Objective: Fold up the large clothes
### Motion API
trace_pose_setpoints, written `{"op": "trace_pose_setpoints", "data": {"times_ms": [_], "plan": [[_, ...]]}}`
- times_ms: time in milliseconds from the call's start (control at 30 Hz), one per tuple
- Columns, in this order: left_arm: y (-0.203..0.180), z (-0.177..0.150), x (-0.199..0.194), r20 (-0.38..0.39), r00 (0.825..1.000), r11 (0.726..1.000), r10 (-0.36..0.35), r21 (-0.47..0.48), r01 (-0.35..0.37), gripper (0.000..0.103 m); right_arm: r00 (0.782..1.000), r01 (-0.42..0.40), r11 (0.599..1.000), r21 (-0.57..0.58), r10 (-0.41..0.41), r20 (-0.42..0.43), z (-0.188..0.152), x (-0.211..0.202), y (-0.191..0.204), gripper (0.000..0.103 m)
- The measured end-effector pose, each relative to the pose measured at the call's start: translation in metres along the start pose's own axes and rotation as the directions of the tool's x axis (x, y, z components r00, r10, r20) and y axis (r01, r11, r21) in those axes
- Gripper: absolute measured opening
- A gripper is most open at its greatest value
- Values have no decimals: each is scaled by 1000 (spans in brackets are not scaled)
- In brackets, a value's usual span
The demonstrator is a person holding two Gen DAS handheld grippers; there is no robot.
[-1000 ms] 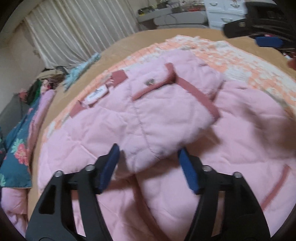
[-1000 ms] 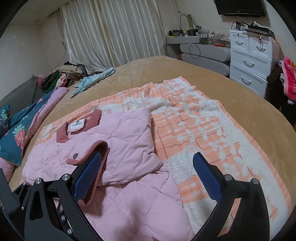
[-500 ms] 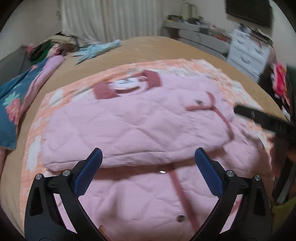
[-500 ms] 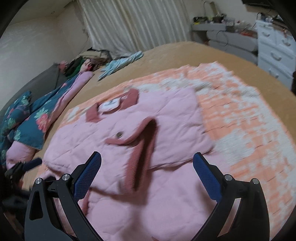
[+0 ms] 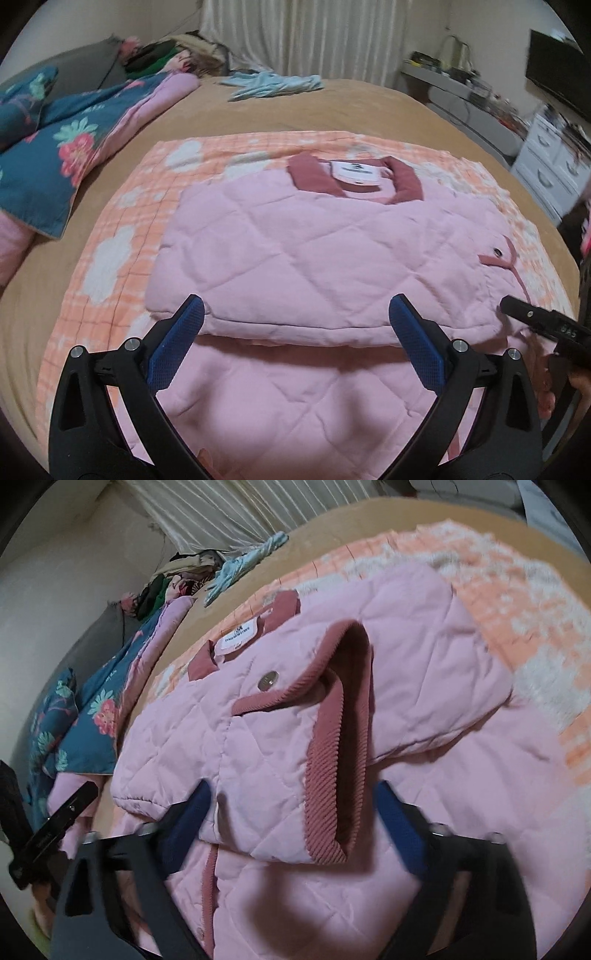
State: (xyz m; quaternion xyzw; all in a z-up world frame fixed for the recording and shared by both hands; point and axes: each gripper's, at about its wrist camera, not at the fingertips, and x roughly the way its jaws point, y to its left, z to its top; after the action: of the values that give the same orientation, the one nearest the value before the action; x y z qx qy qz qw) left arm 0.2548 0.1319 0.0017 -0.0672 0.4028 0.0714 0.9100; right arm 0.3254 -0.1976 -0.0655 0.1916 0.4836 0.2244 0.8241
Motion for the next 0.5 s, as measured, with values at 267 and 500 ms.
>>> {"op": "trace_pose_setpoints", "data": {"times_ms": [267, 500], "plan": [[15, 0, 4, 1, 1000, 999, -10, -43, 10, 94, 999, -34, 994, -102, 38, 33, -1, -5, 14, 26], [19, 3, 6, 5, 1000, 998, -25, -64, 25, 94, 964, 89, 896, -434, 32, 264, 12, -56, 73, 18]]}}
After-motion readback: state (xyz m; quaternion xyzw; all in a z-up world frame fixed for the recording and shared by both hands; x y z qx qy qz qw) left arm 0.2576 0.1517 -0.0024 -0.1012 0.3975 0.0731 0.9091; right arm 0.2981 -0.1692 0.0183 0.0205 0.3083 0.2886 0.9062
